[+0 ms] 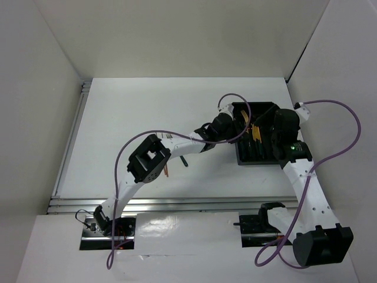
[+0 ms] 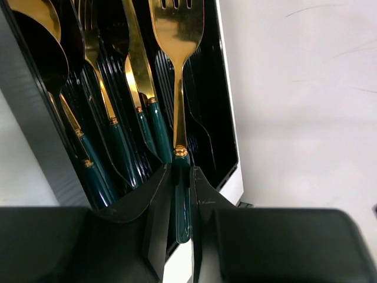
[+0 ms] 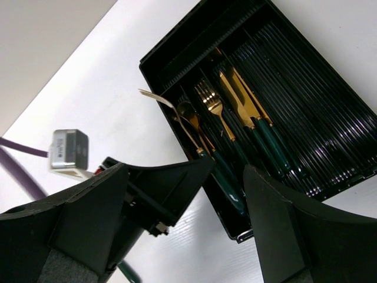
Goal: Sort the eating utensils into containers
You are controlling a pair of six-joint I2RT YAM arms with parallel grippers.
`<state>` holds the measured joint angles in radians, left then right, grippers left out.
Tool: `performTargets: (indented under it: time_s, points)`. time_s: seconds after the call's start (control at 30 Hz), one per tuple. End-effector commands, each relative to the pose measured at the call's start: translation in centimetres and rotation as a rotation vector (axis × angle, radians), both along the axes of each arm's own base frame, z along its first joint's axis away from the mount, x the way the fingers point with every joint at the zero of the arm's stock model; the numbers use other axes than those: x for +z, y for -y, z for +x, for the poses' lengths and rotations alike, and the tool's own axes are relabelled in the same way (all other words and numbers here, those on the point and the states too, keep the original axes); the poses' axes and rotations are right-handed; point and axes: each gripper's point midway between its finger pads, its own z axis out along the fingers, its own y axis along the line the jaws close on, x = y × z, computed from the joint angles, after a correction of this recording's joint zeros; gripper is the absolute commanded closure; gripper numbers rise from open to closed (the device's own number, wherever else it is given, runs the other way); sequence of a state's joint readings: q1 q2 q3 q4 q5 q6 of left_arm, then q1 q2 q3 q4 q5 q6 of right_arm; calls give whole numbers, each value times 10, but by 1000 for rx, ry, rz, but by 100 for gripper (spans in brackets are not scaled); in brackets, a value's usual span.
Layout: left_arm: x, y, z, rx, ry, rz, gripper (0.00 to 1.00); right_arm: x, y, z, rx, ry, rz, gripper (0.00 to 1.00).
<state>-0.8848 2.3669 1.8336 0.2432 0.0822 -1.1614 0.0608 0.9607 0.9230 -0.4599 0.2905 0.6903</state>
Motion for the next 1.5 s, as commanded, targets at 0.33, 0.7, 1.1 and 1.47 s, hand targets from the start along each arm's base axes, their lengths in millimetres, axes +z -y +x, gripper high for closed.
performTargets:
  time_s: [0.33,0.7,1.1,1.47]
  points:
    - [24,25,9,0,41,-120,63,18,-2,4,20,74,-2,14]
    - [19,21,9,-7,39,-31,56,21,0,2,10,85,-6,14]
    - [89,-73,21,-6,134,22,30,44,-43,9,312,199,-32,16]
    - [114,-285,46,281,94,258,25,18,-138,21,840,165,12,24]
